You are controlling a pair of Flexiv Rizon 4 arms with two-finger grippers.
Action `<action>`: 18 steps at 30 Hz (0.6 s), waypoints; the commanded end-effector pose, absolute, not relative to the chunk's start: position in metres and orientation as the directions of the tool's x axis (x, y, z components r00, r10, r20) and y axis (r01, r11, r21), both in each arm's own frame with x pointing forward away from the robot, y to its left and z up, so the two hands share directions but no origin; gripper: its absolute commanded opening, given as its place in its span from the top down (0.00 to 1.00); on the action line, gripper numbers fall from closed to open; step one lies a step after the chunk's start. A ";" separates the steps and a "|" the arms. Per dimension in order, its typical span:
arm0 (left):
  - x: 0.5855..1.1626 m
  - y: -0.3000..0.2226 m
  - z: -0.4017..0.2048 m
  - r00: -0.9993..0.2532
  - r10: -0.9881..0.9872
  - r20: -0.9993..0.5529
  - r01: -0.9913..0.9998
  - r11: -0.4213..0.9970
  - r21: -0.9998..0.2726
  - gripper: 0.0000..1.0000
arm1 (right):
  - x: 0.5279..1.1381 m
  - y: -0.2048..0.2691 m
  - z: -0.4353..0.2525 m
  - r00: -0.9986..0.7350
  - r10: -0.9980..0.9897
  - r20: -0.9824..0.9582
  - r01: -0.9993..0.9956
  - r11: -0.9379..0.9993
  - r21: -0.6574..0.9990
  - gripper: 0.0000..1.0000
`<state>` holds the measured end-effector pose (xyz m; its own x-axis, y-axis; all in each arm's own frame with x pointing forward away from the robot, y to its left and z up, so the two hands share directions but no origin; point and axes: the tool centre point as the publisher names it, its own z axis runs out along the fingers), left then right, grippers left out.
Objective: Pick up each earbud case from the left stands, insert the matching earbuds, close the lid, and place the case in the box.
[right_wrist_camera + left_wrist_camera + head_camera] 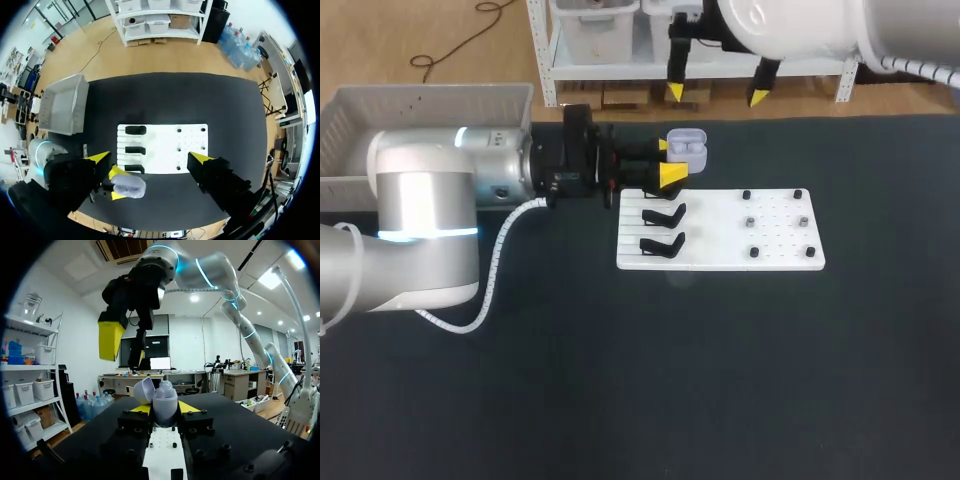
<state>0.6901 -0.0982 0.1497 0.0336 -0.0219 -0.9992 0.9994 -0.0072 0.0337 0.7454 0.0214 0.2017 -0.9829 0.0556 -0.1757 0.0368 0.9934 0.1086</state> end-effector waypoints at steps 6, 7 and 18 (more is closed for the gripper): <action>0.689 -0.099 0.149 0.036 -0.023 -0.999 0.999 -0.002 0.036 1.00 | 0.742 0.014 0.173 -0.993 0.041 -0.108 0.030 0.994 0.105 0.00; 0.689 -0.099 0.149 0.036 -0.023 -0.999 0.999 -0.002 0.036 1.00 | 0.740 0.014 0.171 -0.994 0.038 -0.102 0.027 0.994 0.104 0.00; 0.689 -0.099 0.149 0.036 -0.023 -0.999 0.999 -0.002 0.036 1.00 | 0.716 0.013 0.175 -0.998 -0.007 -0.063 -0.014 0.995 0.098 0.00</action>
